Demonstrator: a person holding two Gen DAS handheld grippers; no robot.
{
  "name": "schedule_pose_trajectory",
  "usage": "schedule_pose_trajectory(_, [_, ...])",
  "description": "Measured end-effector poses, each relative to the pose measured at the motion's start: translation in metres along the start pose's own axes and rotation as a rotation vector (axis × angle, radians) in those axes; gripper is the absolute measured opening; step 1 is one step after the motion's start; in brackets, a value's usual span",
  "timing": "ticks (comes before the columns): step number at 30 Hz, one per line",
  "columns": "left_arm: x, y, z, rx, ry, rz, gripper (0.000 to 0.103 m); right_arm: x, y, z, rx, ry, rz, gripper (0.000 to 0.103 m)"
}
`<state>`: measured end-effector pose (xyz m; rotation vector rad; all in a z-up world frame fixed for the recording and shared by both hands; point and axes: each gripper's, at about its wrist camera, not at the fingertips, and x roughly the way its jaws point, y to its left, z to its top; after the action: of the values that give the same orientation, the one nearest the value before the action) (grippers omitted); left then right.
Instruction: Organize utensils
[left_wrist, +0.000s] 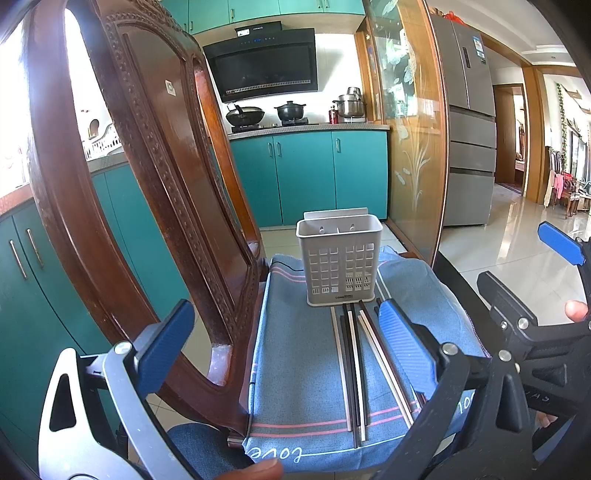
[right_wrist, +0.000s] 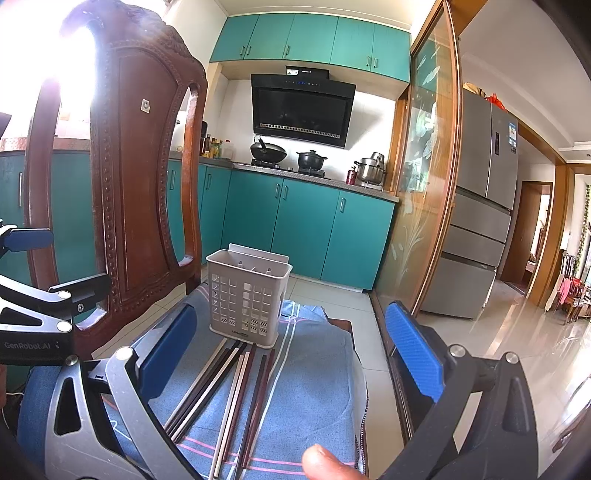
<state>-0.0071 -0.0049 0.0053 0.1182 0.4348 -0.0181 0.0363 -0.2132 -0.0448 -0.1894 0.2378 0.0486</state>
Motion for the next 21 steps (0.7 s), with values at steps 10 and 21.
schedule_pose_trajectory(10, [0.001,-0.002,-0.003,0.004,0.011,-0.002,0.1,0.001,0.0,0.0,0.0,0.003,-0.002,0.1])
schedule_pose_trajectory(21, [0.017,-0.01,-0.01,0.032,0.084,-0.017,0.1,0.02,-0.007,-0.008,-0.03,0.079,-0.037,0.1])
